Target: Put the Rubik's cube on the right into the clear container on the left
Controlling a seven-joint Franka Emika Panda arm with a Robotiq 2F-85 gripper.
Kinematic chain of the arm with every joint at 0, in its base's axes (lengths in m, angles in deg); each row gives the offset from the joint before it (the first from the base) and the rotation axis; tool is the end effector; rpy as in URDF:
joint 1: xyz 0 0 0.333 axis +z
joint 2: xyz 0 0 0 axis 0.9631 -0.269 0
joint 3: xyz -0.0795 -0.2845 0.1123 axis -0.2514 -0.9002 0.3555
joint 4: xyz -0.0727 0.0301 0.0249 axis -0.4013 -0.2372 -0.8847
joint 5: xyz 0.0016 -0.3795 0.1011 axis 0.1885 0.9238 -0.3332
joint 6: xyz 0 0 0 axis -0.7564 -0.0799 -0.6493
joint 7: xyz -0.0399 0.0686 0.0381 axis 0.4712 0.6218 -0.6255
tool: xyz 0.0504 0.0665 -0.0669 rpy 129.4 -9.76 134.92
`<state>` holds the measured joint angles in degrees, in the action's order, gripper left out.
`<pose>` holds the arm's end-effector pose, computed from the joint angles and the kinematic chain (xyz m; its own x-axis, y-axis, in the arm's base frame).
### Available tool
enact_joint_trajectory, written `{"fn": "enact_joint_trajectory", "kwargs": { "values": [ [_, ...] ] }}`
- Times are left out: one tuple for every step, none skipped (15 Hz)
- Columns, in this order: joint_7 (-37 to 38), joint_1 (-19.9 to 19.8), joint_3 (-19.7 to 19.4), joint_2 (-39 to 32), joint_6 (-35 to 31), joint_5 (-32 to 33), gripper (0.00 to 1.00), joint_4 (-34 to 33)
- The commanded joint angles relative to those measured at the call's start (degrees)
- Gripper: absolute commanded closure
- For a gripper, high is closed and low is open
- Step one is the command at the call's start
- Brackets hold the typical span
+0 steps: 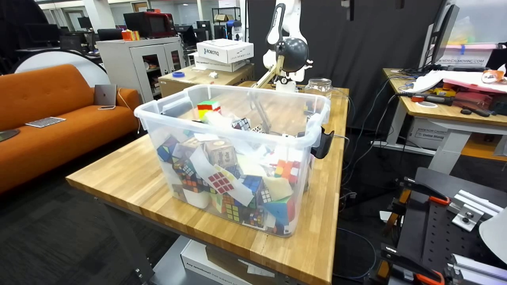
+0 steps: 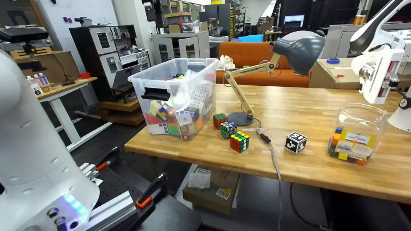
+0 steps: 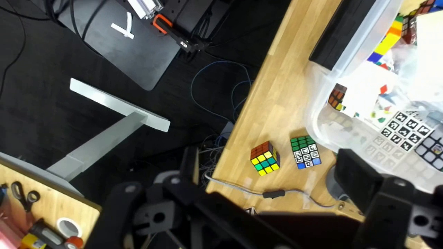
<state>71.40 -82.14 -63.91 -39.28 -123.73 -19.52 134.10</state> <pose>0.3841 -0.0080 0.5461 0.6326 -0.7713 0.0697 -0.7670 -0.6116 0.1940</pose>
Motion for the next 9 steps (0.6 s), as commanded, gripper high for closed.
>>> {"fn": "enact_joint_trajectory", "kwargs": {
  "values": [
    [0.96, 0.61, -0.62, 0.21, 0.19, 0.4, 0.0, 0.24],
    [1.38, 0.59, -0.61, 0.5, 0.19, 0.43, 0.0, 0.47],
    [1.55, 0.58, -0.6, 0.66, 0.19, 0.43, 0.0, 0.53],
    [1.66, 0.58, -0.59, 0.74, 0.19, 0.42, 0.0, 0.55],
    [1.71, 0.58, -0.59, 0.75, 0.19, 0.43, 0.0, 0.56],
    [1.72, 0.58, -0.59, 0.75, 0.19, 0.43, 0.0, 0.58],
    [1.73, 0.58, -0.59, 0.75, 0.19, 0.43, 0.0, 0.59],
    [2.24, 0.61, -0.39, -0.03, -0.01, 0.09, 0.0, 0.03],
    [2.86, 0.69, -0.21, -1.18, -0.51, -0.38, 0.0, -0.74]
  ]
}}
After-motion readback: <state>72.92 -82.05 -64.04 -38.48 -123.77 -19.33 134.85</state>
